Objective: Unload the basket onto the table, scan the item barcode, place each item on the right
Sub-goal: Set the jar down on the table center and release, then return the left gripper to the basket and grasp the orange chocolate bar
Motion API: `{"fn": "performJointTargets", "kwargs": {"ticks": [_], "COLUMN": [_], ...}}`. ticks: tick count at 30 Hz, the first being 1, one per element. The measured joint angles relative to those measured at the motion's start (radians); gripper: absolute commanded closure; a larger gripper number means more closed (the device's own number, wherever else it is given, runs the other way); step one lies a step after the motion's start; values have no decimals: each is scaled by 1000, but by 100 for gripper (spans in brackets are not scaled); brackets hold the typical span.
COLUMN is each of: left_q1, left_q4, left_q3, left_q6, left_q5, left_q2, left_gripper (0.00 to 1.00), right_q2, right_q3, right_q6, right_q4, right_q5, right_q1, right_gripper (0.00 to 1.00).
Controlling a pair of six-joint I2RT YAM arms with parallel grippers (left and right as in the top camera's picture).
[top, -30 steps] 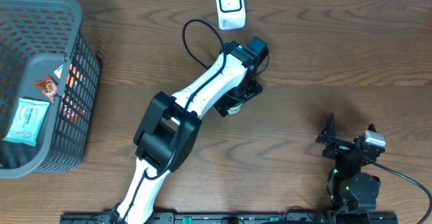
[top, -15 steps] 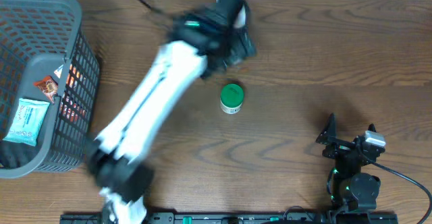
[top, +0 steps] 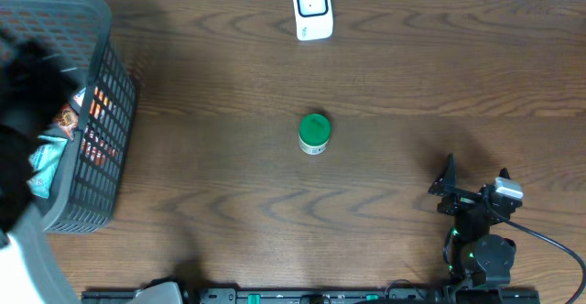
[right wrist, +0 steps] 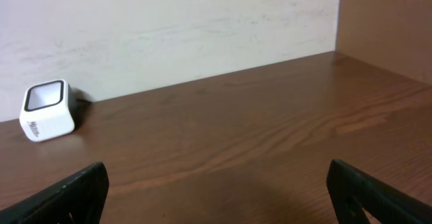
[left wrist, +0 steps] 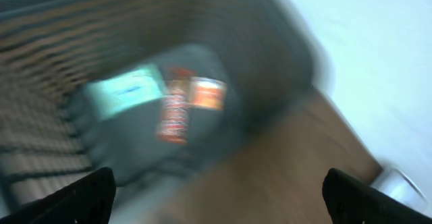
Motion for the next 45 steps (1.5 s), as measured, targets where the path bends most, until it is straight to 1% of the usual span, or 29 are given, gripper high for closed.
{"fn": "performJointTargets", "kwargs": {"ticks": [3,5,7,13,20,29,35,41,45], "left_q1": [163,222,246,251,251,251,251,244,234], "left_q4": [-27,-31,-37,-74,-75,-25,11,30,77], "left_q3": [-8,-10,-10,-10,-14,-15,-20,-53,-137], "left_q6": [18,55,90,161,183,186,185,183,171], "left_q5": [-2,10,23,43,52,61,110,130,134], "left_q2": [45,82,124,314,590,832,941,943,946], "left_gripper": [2,2,2,2,2,2,2,2,2], "right_q2": [0,0,0,0,0,0,0,0,0], "right_q3": [0,0,0,0,0,0,0,0,0], "right_q6": [0,0,0,0,0,0,0,0,0], "right_q4": [0,0,0,0,0,0,0,0,0], "right_q5": [0,0,0,0,0,0,0,0,0], "right_q1": [0,0,0,0,0,0,0,0,0], "right_gripper": [1,1,1,1,1,1,1,1,1]}}
